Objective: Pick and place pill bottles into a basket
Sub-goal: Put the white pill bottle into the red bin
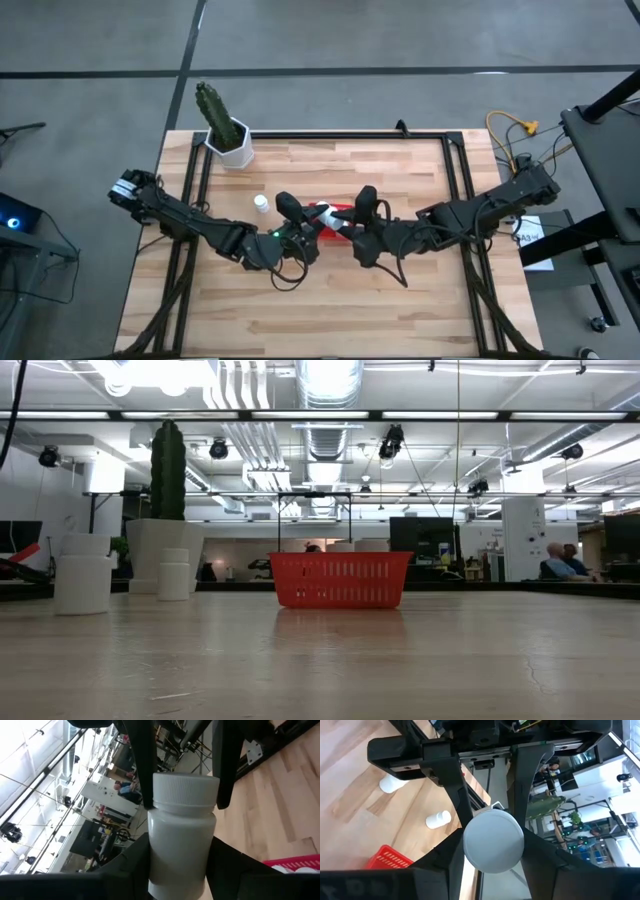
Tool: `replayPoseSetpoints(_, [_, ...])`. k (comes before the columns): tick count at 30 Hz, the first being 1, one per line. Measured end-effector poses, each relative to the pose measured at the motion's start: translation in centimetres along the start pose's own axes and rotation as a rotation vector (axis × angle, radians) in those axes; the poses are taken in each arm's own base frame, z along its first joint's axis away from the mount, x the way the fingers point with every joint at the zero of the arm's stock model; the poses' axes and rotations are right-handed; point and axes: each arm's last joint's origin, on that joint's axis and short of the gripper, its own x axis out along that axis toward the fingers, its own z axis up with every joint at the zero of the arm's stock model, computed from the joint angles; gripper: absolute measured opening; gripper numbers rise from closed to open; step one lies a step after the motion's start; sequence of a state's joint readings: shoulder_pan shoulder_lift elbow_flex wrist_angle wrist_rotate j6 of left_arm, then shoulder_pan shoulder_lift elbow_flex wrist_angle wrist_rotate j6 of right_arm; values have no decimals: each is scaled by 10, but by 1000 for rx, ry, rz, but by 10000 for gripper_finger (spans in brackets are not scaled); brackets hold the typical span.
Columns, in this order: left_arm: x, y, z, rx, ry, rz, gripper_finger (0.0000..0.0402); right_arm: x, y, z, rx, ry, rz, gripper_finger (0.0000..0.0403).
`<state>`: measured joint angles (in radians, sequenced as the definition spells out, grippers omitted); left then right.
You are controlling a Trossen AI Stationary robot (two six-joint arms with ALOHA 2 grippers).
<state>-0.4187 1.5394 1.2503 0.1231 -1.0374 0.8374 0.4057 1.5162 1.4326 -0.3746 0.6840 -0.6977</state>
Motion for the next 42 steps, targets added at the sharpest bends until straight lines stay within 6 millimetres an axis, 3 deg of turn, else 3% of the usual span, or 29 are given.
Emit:
replayPoseSetpoints(4, [0, 0, -1, -67, 22, 19, 155, -4, -4, 0, 26, -13, 5, 145])
replayPoseSetpoints(13, [-4, 9, -5, -156, 51, 59, 265, -15, -13, -2, 145, 22, 12, 145])
replayPoseSetpoints(17, [-8, 11, -6, -170, 49, 62, 293, -19, -16, -6, 191, 44, 7, 145])
replayPoseSetpoints(21, [-13, 13, -8, -222, 36, 60, 297, -20, -23, -16, 285, 83, 19, 145])
replayPoseSetpoints(30, [-28, 19, -35, -365, -54, 74, 292, 2, -41, -44, 576, 112, 226, 145])
replayPoseSetpoints(36, [-50, 35, -64, -588, -369, 43, 292, 14, -55, -64, 699, 130, 335, 145])
replayPoseSetpoints(42, [-68, 46, -103, -767, -548, -28, 292, 18, -60, -75, 737, 175, 364, 145])
